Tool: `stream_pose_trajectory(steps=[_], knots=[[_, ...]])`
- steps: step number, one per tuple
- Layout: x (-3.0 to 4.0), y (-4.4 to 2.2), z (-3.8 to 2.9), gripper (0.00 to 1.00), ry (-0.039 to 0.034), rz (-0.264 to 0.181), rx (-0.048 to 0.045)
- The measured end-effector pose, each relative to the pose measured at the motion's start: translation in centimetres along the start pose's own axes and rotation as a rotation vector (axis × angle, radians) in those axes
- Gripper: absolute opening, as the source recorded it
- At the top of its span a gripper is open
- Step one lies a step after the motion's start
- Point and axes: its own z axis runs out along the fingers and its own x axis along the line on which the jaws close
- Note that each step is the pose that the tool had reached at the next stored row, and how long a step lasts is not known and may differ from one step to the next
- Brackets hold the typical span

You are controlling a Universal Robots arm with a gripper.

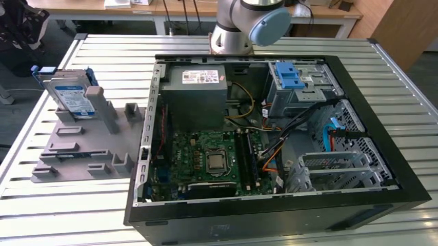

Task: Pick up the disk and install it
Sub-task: 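Pick up the disk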

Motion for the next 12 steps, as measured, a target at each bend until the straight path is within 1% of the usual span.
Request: stream_pose_trajectory(steps=[12], knots=[[-0.01,-0.01,0.09,0.11,0.0064,-0.217,-0.0031]])
